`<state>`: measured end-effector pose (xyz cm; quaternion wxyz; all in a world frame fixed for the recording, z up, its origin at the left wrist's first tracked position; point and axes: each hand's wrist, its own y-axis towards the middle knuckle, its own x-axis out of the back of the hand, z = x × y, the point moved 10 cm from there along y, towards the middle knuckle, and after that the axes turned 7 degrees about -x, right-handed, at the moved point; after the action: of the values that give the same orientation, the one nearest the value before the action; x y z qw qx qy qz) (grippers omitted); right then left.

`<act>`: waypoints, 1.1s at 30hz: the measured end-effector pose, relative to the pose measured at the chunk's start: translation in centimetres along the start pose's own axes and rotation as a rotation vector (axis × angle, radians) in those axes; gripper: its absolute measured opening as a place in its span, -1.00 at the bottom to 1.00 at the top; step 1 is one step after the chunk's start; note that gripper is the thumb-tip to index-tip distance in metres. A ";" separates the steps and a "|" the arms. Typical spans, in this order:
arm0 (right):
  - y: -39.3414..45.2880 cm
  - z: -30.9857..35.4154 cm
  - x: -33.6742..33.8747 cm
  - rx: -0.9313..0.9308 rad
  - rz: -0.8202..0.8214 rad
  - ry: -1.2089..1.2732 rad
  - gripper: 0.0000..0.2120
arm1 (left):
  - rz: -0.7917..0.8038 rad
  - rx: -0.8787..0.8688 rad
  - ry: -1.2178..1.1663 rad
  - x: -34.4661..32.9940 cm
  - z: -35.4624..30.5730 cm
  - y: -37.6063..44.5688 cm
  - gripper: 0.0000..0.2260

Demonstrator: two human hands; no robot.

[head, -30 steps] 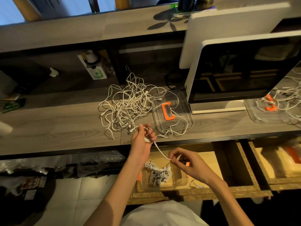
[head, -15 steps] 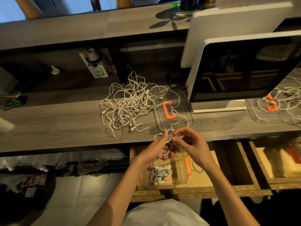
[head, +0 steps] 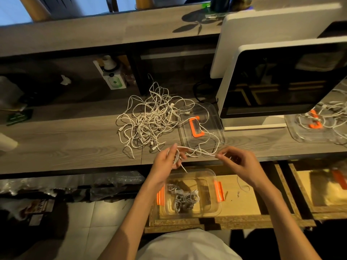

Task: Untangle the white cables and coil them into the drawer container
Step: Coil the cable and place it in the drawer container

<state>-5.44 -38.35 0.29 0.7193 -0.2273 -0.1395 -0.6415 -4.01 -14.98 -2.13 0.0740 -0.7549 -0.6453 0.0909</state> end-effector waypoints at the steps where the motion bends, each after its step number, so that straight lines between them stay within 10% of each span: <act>1: -0.1 -0.2 0.2 0.002 0.008 -0.014 -0.78 | -0.045 -0.005 -0.054 0.5 -0.2 0.1 -0.64; 17: -2.6 1.4 -6.9 0.078 0.312 0.052 -0.80 | -0.374 0.026 -0.539 1.5 -0.1 1.9 -0.69; 24: -1.2 4.9 -6.0 0.076 0.267 0.399 -0.79 | -0.077 0.076 0.046 -1.2 -0.1 1.8 -0.66; 33: 1.3 3.4 -3.3 0.022 -0.040 0.378 -0.82 | 0.383 0.240 -0.007 -6.1 0.6 -1.2 -0.45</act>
<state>-4.26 -33.73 1.36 0.7223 -0.0921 -0.0136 -0.6853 -6.20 -20.87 -2.20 0.1423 -0.8490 -0.4752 0.1820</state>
